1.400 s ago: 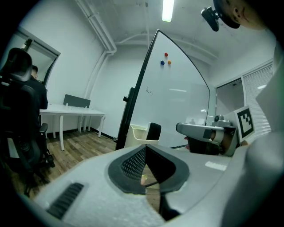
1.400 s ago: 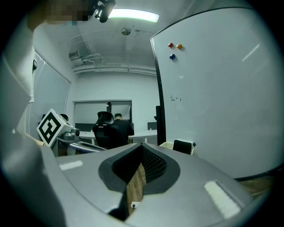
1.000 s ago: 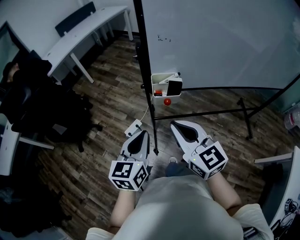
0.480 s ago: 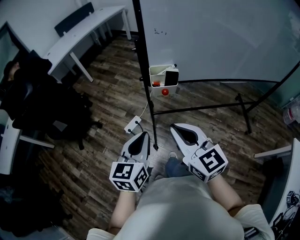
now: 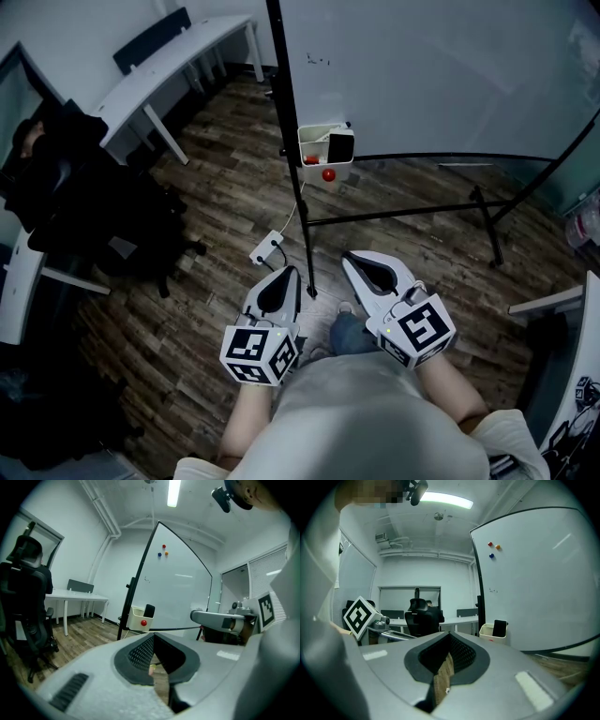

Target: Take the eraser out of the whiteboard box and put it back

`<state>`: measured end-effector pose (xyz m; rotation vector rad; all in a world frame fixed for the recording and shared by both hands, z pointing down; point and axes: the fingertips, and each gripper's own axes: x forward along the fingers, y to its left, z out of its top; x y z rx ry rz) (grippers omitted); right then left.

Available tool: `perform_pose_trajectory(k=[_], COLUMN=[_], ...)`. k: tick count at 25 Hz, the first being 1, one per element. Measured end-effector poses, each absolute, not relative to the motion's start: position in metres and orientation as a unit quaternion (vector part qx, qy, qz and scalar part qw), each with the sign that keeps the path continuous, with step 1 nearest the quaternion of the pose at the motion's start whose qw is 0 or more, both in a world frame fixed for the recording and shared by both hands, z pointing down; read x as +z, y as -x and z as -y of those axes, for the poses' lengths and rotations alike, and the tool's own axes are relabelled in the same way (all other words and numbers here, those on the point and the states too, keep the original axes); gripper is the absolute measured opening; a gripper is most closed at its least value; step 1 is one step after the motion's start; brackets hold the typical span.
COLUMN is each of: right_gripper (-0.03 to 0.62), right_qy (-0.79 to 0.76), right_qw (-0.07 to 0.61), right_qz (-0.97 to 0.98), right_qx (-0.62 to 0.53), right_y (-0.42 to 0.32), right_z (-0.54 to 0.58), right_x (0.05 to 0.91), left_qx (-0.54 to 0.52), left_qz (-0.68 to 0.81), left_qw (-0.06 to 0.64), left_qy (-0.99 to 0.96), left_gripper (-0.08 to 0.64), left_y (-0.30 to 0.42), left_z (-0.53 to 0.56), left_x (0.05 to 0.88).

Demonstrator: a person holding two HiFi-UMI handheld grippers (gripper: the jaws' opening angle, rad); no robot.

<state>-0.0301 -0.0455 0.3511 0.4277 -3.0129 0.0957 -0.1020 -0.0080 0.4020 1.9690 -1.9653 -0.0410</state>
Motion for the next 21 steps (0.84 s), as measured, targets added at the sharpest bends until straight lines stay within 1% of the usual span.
perform_pose_trajectory(k=[21], right_gripper=[0.005], right_qy=[-0.152], right_qw=[0.032], right_qz=[0.987], right_qx=[0.036], right_y=[0.024], right_z=[0.031], right_x=[0.351], left_qx=[-0.016], left_qz=[0.698], left_qw=[0.179], left_qy=[-0.693], left_gripper=[0.003], left_y=[0.100], left_z=[-0.007], left_x=[0.405])
